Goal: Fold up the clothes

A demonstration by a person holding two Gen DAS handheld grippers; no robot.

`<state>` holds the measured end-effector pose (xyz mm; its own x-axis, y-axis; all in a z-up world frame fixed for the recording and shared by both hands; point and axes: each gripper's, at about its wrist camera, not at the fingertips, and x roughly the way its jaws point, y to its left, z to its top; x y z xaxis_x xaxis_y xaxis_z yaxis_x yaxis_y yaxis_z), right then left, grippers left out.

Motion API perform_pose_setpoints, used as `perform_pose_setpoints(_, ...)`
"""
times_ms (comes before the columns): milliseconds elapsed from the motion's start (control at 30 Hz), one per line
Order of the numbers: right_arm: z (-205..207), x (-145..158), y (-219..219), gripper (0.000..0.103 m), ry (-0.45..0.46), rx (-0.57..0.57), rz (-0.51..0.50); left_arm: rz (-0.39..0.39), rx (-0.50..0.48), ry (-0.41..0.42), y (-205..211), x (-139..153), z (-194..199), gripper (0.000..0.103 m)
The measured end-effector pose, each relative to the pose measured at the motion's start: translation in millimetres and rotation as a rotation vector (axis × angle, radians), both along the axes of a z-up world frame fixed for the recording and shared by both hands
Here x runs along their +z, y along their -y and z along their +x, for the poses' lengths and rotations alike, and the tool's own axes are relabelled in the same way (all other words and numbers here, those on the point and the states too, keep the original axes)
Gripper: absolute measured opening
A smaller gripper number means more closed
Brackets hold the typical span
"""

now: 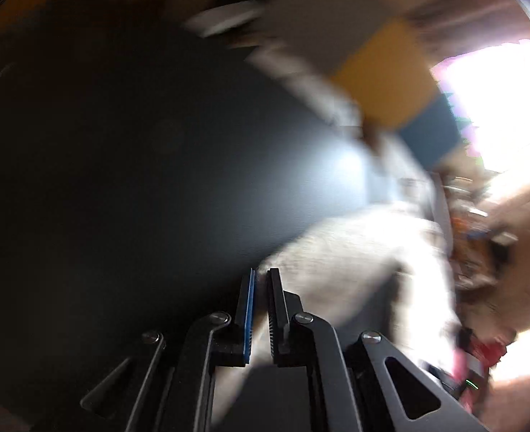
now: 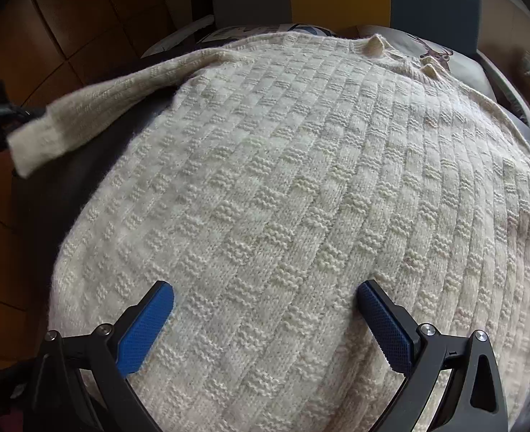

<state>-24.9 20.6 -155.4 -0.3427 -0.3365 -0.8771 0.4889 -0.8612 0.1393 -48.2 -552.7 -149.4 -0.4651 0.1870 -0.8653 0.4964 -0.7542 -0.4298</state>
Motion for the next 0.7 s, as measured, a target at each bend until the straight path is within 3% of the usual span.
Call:
perform_pose_setpoints(33, 0, 0, -2, 0.103, 0.001, 0.009, 0.002, -0.039, 0.042, 0.059, 9, -12, -3, 0.003)
perform_pose_setpoints(67, 1, 0, -5, 0.103, 0.001, 0.018, 0.003, -0.044, 0.088, 0.067, 18, -17, 0, 0.002)
perform_pose_setpoints(200, -1, 1, -3, 0.103, -0.001, 0.018, 0.011, -0.012, 0.192, -0.038, 27, 2, 29, 0.015)
perform_pose_setpoints(367, -4, -1, 5, 0.103, -0.01, 0.014, 0.026, 0.074, 0.148, -0.099, 1, 10, 69, 0.029)
perform_pose_setpoints(500, -5, -2, 6, 0.103, -0.014, 0.008, 0.02, 0.09, 0.117, -0.086, -22, -3, 73, 0.035)
perform_pose_setpoints(600, -5, -3, 6, 0.103, -0.014, 0.01, 0.022, 0.074, 0.158, -0.082, -34, -17, 71, 0.042)
perform_pose_setpoints(700, -3, -2, 6, 0.103, -0.016, 0.012, 0.025, -0.013, 0.184, -0.079, -53, -9, 76, 0.044)
